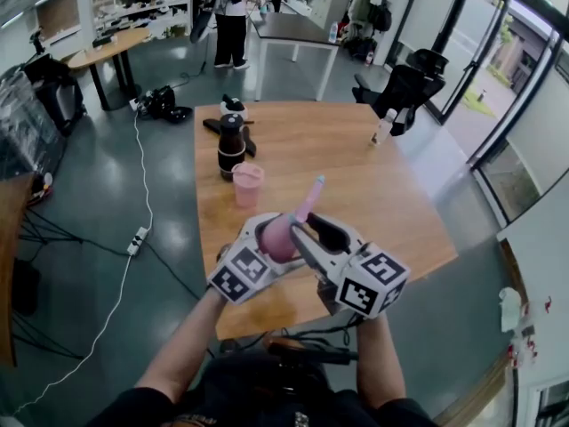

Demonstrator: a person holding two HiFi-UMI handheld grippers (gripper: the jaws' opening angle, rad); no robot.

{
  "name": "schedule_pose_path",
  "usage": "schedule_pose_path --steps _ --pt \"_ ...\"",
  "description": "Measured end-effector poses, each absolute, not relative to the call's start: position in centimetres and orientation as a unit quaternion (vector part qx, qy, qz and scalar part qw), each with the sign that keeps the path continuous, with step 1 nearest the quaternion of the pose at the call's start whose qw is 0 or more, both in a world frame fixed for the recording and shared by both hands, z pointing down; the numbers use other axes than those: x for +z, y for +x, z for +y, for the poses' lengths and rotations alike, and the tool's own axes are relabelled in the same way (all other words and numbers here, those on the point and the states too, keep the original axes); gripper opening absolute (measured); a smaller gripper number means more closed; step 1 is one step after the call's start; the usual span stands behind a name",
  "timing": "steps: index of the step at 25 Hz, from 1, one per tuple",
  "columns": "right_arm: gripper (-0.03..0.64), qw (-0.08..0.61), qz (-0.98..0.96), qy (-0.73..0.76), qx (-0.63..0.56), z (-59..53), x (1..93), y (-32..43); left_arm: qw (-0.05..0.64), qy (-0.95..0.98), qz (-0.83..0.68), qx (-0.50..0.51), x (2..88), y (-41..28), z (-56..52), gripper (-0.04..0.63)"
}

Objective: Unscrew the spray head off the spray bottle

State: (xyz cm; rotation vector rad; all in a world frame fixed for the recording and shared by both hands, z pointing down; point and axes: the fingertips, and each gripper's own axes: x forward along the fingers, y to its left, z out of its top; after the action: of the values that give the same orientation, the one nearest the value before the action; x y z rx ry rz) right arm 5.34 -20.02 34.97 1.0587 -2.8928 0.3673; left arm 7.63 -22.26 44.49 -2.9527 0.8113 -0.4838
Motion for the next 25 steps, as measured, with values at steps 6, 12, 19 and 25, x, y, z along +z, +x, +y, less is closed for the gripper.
schedule_pose_path --steps 6,12,19,25 --pt "0.156 0.012 -0.916 0.375 0.140 -20.7 35.0 4.9 0.029 -0.938 0.300 -0.171 45.2 7.2 -22.8 0.443" --pt "0.141 0.019 -0.931 0.343 0.128 -20.3 35.3 4.7 0.030 -0.949 0.266 -0.164 45.0 7.0 -21.7 0.443" --pt "0.140 0.016 -0.967 0.224 0.117 -17.9 34.2 4.1 0.017 -0.985 0.114 -0.130 43.6 7.3 -17.9 0.442" --pt "0.140 0.023 -0.987 0.140 0.080 -15.7 33.7 3.7 0.018 -0.993 0.014 -0.117 42.9 7.2 -15.0 0.443"
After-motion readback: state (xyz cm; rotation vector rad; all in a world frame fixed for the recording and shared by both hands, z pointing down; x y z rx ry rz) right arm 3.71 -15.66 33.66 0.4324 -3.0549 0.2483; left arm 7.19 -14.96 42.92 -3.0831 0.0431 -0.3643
